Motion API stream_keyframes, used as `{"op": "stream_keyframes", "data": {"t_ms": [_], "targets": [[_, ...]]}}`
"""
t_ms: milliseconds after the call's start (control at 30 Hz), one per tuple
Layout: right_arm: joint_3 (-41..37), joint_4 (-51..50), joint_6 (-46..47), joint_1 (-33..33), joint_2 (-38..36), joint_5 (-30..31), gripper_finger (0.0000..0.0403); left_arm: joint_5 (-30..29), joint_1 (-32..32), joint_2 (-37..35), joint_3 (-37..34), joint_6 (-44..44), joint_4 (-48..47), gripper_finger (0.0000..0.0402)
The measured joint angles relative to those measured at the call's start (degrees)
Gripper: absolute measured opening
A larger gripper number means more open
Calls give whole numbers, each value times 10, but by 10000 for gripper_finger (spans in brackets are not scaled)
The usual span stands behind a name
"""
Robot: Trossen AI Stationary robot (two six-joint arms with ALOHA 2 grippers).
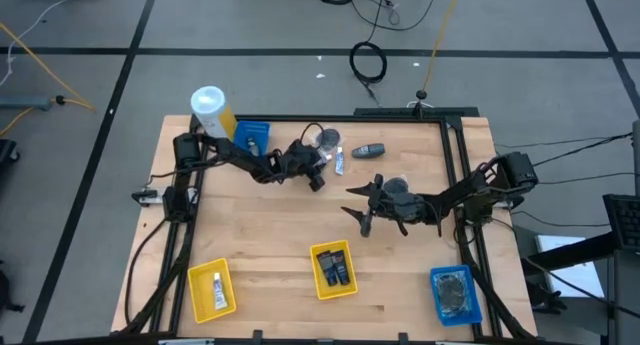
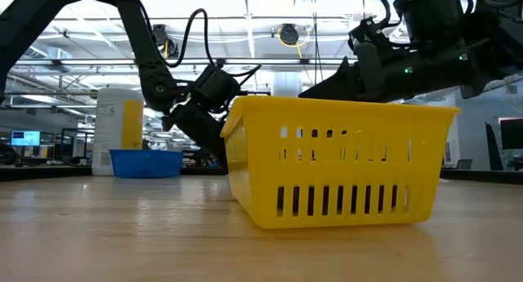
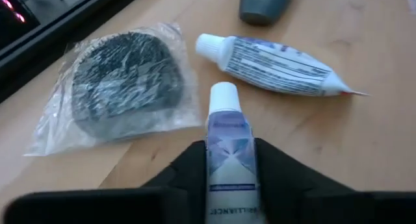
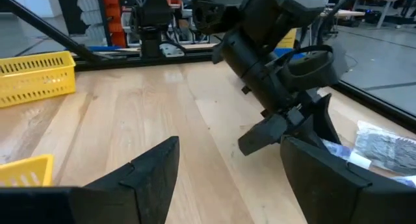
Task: Pick & Place Travel size toiletries
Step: Put the white toothpaste into the left yellow bin
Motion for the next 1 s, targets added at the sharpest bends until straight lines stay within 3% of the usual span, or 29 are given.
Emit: {"op": "stream_keyframes", "data": {"t_ms": [133,267,367,467,667,1000], "targets": [[0,-8,-3,0,0,0,256,-6,-17,-14,0,18,-34,46],[0,-39,-6,0,0,0,256,-28,-47,-64,0,26,-121,12],[0,-60,-15,0,0,-1,256,-38,-76,-114,-2,20,-210,14],[0,-63,-26,0,0,-1,256,-38,-111,-182,-1,4,-292,41],[0,-17,-80,-4,0,-2,256,-12,-194,-295,-1,-102,-454,75],[0,58,-96,-39,0,-76,256,106,-335,-401,-1,-352,-607,44]]}}
